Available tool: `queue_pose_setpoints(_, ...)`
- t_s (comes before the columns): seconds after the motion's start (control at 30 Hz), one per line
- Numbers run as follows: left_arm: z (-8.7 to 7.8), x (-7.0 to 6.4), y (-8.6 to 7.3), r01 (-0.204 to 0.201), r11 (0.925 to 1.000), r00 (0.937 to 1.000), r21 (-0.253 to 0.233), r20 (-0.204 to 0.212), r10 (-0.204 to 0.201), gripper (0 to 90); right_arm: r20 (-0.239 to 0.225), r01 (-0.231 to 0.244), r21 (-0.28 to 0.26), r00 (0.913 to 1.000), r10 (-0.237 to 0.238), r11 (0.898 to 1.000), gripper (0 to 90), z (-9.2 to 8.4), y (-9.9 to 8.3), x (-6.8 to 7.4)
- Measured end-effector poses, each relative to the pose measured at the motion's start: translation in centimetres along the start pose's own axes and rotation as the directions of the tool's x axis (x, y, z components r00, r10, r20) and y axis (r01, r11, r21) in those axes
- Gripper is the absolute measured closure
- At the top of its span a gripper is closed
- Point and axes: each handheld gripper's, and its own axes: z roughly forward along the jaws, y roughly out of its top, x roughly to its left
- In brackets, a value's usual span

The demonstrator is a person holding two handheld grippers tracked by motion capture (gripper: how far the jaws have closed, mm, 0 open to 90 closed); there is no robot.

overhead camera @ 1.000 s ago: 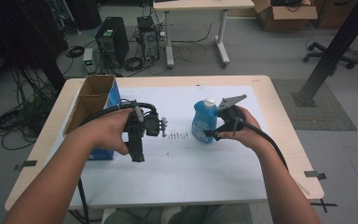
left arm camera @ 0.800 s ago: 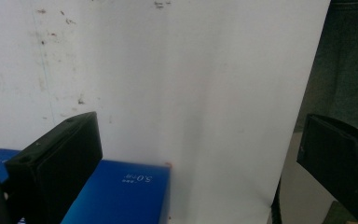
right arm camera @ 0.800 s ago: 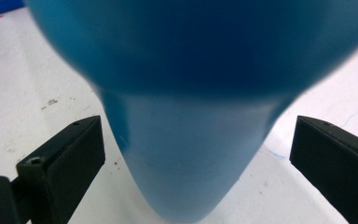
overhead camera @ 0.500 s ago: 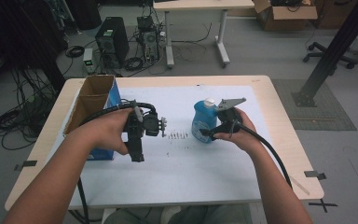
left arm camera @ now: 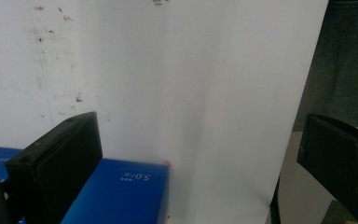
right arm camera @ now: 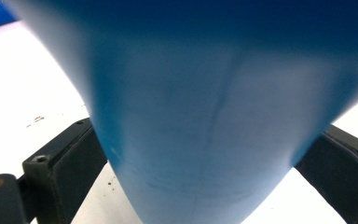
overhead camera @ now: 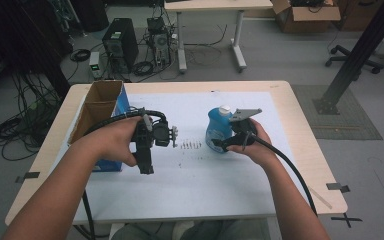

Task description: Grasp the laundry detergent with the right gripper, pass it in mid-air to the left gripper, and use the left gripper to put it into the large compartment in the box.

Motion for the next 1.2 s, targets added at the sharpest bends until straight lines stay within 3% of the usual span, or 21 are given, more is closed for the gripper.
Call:
queue_pose_setpoints(0.4, 0.0, 0.09, -0.14, 0.002, 1.0, 1.0, 0.0, -0.001, -0.002, 0.2, 0.022, -0.006, -0.015, 0.9997, 0.006, 1.0, 15.3, 0.1, -0.05, 0.22)
queue_pose_setpoints(1.2, 0.08, 0.25, -0.11, 0.007, 1.0, 1.0, 0.002, -0.005, -0.007, 0.2, 0.016, 0.001, -0.053, 0.9999, -0.001, 0.999, 32.9, 0.3, -0.39, 0.53)
